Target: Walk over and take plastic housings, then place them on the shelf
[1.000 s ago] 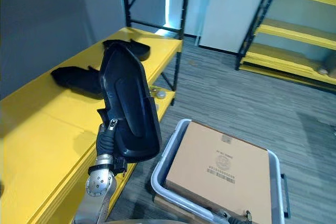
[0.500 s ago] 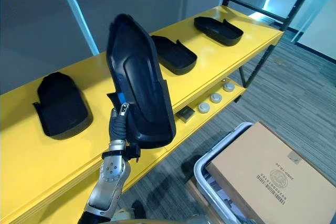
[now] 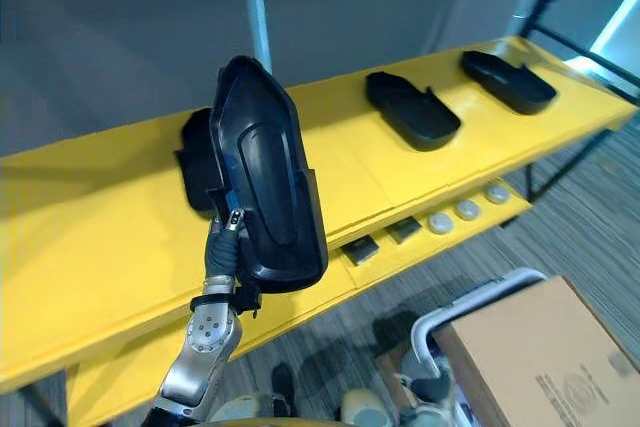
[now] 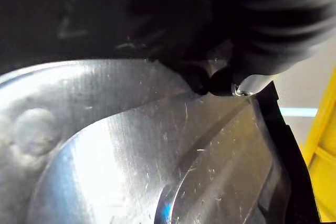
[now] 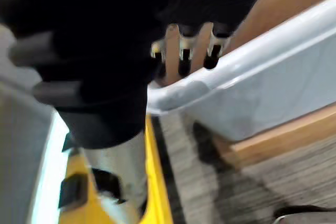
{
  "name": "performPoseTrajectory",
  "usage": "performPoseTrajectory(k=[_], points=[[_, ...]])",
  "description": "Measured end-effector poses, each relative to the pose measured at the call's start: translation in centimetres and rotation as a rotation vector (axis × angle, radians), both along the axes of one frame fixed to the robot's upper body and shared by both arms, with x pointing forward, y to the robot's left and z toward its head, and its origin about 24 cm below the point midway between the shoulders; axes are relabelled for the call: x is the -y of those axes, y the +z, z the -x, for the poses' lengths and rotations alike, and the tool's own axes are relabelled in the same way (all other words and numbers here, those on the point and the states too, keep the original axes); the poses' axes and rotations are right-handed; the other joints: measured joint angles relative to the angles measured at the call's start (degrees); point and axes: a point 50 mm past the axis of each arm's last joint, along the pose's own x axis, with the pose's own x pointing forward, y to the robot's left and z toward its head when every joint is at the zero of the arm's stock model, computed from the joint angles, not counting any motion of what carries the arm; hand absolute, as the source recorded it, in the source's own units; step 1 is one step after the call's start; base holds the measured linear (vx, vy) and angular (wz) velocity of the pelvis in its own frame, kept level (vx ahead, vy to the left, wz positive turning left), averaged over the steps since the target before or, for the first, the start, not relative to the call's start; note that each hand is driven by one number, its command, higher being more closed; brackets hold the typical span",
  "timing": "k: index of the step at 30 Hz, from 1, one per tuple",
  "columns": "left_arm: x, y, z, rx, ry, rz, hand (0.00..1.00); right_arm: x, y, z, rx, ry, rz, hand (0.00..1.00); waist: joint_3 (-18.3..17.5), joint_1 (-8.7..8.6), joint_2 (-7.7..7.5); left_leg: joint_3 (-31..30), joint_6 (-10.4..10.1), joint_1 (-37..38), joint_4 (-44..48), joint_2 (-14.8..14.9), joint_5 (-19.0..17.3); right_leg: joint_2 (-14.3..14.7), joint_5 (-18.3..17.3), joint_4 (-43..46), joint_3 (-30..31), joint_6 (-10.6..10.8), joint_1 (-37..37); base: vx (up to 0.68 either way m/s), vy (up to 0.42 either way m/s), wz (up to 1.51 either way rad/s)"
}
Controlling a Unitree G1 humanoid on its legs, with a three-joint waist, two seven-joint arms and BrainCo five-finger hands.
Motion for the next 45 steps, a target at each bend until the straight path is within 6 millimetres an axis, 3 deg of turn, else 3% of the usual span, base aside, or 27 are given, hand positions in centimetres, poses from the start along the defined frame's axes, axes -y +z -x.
performPoseTrajectory(k=[1,4,9,13,15,16,17,19,21,22,23,24,25,26,27,28,29,30,31,33,34,36,37,38,41,45], points=[[-0.2,0.1,0.1,0.002,0.009,0.005,1.00,-0.5,0.1,-0.4,0.014,0.033,-0.015,0.00,-0.40,0.95,0.44,-0.48,-0.44,0.05,-0.90,0.04,0.35,0.01,1.10,-1.58,-0.73,1.06,0.64,0.05,0.014,0.27],[-0.5,-0.2,0.4,-0.011,0.024,0.005,1.00,-1.6,0.4,-1.2,0.043,0.089,-0.044,0.00,-0.68,1.26,-0.38,-1.78,-0.44,-0.39,-0.97,0.15,0.29,0.19,2.14,-4.08,-2.46,1.25,1.93,0.06,-0.004,0.24],[-0.5,-0.1,0.5,-0.009,0.003,0.002,1.00,-1.4,1.1,-1.8,0.089,0.086,-0.041,0.00,-1.42,2.09,-1.82,-3.31,-0.27,0.46,-0.95,-0.31,0.65,0.00,2.45,-5.56,-4.09,1.31,4.03,0.10,-0.014,0.15],[-0.6,0.6,0.5,0.021,-0.001,0.007,1.00,-1.2,0.7,-1.6,0.075,0.072,-0.038,0.00,-1.42,2.20,-1.91,-3.99,-1.23,-0.93,-0.76,-0.54,-0.22,-0.99,2.20,-5.60,-6.88,1.00,4.22,0.02,-0.043,0.31],[-0.6,0.7,0.4,0.030,-0.001,0.009,1.00,-1.1,-0.1,-1.5,0.030,0.067,-0.041,0.00,-1.54,1.92,-2.01,2.82,1.18,-3.51,6.73,3.87,-3.64,-2.03,2.25,-5.67,-8.47,0.91,3.42,-0.02,-0.024,0.38],[-0.7,0.5,0.3,0.020,0.003,0.006,1.00,-0.7,-0.8,-1.1,-0.016,0.052,-0.037,0.00,-1.35,1.67,-2.63,4.81,-0.81,-4.26,10.28,7.29,-4.97,-3.37,2.25,-5.14,-8.87,0.91,3.33,0.01,0.030,0.27],[-0.6,0.3,0.3,0.012,0.002,0.005,1.00,-0.6,-1.2,-0.8,-0.040,0.046,-0.038,0.00,-1.29,1.50,-2.90,5.53,-1.37,-4.22,11.26,9.13,-5.23,-4.01,2.27,-5.10,-9.08,0.94,3.37,0.01,0.106,0.36],[-0.5,-0.3,0.3,-0.015,0.004,0.012,1.00,0.6,-2.1,0.6,-0.123,0.018,-0.008,0.00,-1.91,0.04,-1.81,4.78,-3.92,-3.33,9.70,15.33,-4.35,-6.39,2.68,-5.05,-10.23,1.66,3.26,0.01,0.220,0.39],[-0.5,-0.6,0.1,-0.027,0.002,0.010,1.00,1.4,-2.5,1.2,-0.153,-0.022,-0.007,0.00,-2.18,0.03,-1.35,1.43,-7.03,-1.43,4.02,17.64,-1.71,-8.12,3.17,-4.84,-10.46,3.01,3.19,0.04,0.373,0.25],[-0.3,-0.7,-0.1,-0.032,-0.001,0.011,1.00,2.0,-2.7,1.6,-0.173,-0.034,0.003,0.00,-2.75,0.02,-0.40,-1.68,-7.32,-0.70,0.86,18.53,2.87,-8.67,3.56,-4.87,-10.88,4.58,3.20,0.05,0.379,0.24],[-0.2,-0.7,-0.1,-0.033,-0.002,0.017,1.00,2.4,-2.7,1.8,-0.181,-0.044,0.006,0.00,-3.21,0.03,0.37,-3.27,-8.04,-0.41,0.57,18.77,5.07,-8.90,3.56,-4.98,-11.13,6.30,3.29,0.06,0.459,0.27],[0.0,-0.8,-0.3,-0.032,-0.009,0.018,1.00,2.5,-3.0,2.0,-0.200,-0.070,-0.009,0.00,-3.51,-0.06,0.42,-5.06,-13.19,-0.51,1.31,17.83,1.07,-10.07,3.71,-5.66,-11.33,8.91,4.01,0.06,0.467,0.31],[-0.5,-1.1,-0.4,-0.042,-0.012,-0.015,1.00,2.1,-3.2,2.1,-0.210,-0.085,-0.026,0.00,-3.48,-0.24,-1.25,-5.33,-13.03,-1.06,2.96,15.87,-1.23,-11.89,5.45,-7.20,-11.28,10.67,5.07,0.05,0.549,0.27],[-1.0,-1.5,-0.3,-0.056,-0.011,-0.047,1.00,1.5,-3.4,2.2,-0.216,-0.096,-0.050,0.00,-3.51,0.08,-2.55,-4.98,-12.10,-1.50,4.89,14.75,-2.04,-13.08,7.71,-8.75,-11.03,10.97,5.91,0.00,0.324,0.08],[-1.2,-1.8,-0.2,-0.064,-0.010,-0.061,1.00,1.2,-3.4,2.2,-0.215,-0.100,-0.058,0.00,-3.48,0.60,-2.78,-4.40,-11.73,-1.67,6.36,14.70,-2.92,-13.33,9.55,-9.56,-10.55,10.81,6.25,-0.02,0.480,-0.35],[-1.7,-2.1,0.0,-0.078,-0.005,-0.081,1.00,0.5,-3.5,1.9,-0.211,-0.100,-0.079,0.00,-3.19,1.24,-2.36,-2.64,-10.38,-1.82,10.11,15.16,-5.45,-13.00,13.48,-10.53,-9.22,8.84,6.21,-0.05,0.389,-0.52],[-1.8,-2.1,0.1,-0.080,-0.004,-0.085,1.00,0.1,-3.5,1.9,-0.217,-0.089,-0.088,0.00,-3.33,1.59,-2.14,-1.45,-9.83,-1.95,11.09,15.33,-6.40,-13.05,14.54,-10.22,-8.88,7.27,5.26,-0.09,0.475,-0.86],[-1.9,-2.1,0.0,-0.076,0.000,-0.084,1.00,-0.4,-3.6,1.5,-0.219,-0.057,-0.093,0.00,-3.92,2.15,-2.12,0.80,-9.04,-2.26,11.53,15.62,-8.63,-13.06,16.92,-10.02,-9.15,3.81,3.22,-0.13,0.416,-0.97],[-2.3,-2.1,0.1,-0.073,0.015,-0.086,1.00,-0.8,-3.5,1.1,-0.217,-0.033,-0.096,0.00,-3.91,2.21,-2.08,3.24,-7.75,-2.44,11.36,14.93,-9.34,-13.33,17.31,-8.80,-10.19,2.00,1.42,-0.16,0.465,-0.92],[-2.7,-2.6,0.1,-0.095,0.031,-0.091,1.00,-1.0,-3.5,1.0,-0.215,-0.027,-0.100,0.00,-3.69,1.49,-2.68,3.79,-6.43,-1.97,10.74,13.99,-8.94,-10.98,11.41,-0.95,-9.25,5.29,-0.55,-0.13,0.283,-0.42],[-2.7,-2.9,0.3,-0.114,0.030,-0.092,1.00,-0.8,-3.5,1.3,-0.214,-0.045,-0.106,0.00,-3.75,0.59,-3.06,4.94,-4.81,-0.72,9.31,12.70,-8.68,-6.36,4.74,3.61,-7.74,6.56,-0.60,-0.09,0.114,-0.15],[-2.4,-2.9,0.4,-0.117,0.026,-0.077,1.00,-0.8,-3.5,1.4,-0.213,-0.049,-0.110,0.00,-3.76,0.55,-3.08,5.35,-4.24,0.03,8.00,11.52,-8.17,-1.12,0.60,4.50,-3.86,5.76,-0.37,-0.07,0.075,-0.05],[-1.9,-2.8,0.3,-0.114,0.024,-0.049,1.00,-0.8,-3.5,1.5,-0.212,-0.050,-0.120,0.00,-3.81,0.58,-3.17,5.31,-3.96,-0.20,7.83,10.45,-7.93,2.42,-1.41,3.32,-0.70,3.71,-0.24,-0.09,0.016,0.09],[-1.5,-2.7,0.3,-0.115,0.023,-0.024,1.00,-0.7,-3.5,1.5,-0.207,-0.052,-0.122,0.00,-4.05,0.64,-3.61,4.87,-3.88,-0.58,8.36,9.59,-7.91,4.23,-2.55,2.06,2.95,0.65,0.24,-0.07,-0.001,0.21],[-0.8,-2.6,0.3,-0.116,0.008,-0.028,1.00,-0.5,-3.3,1.4,-0.188,-0.062,-0.123,0.00,-3.40,0.63,-2.42,2.65,-4.54,-0.59,9.70,9.45,-7.48,4.72,-2.17,1.97,1.84,-0.34,2.26,0.01,-0.024,0.39],[-0.8,-2.1,0.3,-0.094,0.008,-0.033,1.00,-0.8,-3.4,1.7,-0.195,-0.073,-0.138,0.00,-3.42,1.16,-2.59,0.65,-5.13,-0.10,10.05,9.91,-7.14,5.07,-2.22,0.91,-0.57,-0.59,4.69,0.03,-0.061,0.33]])
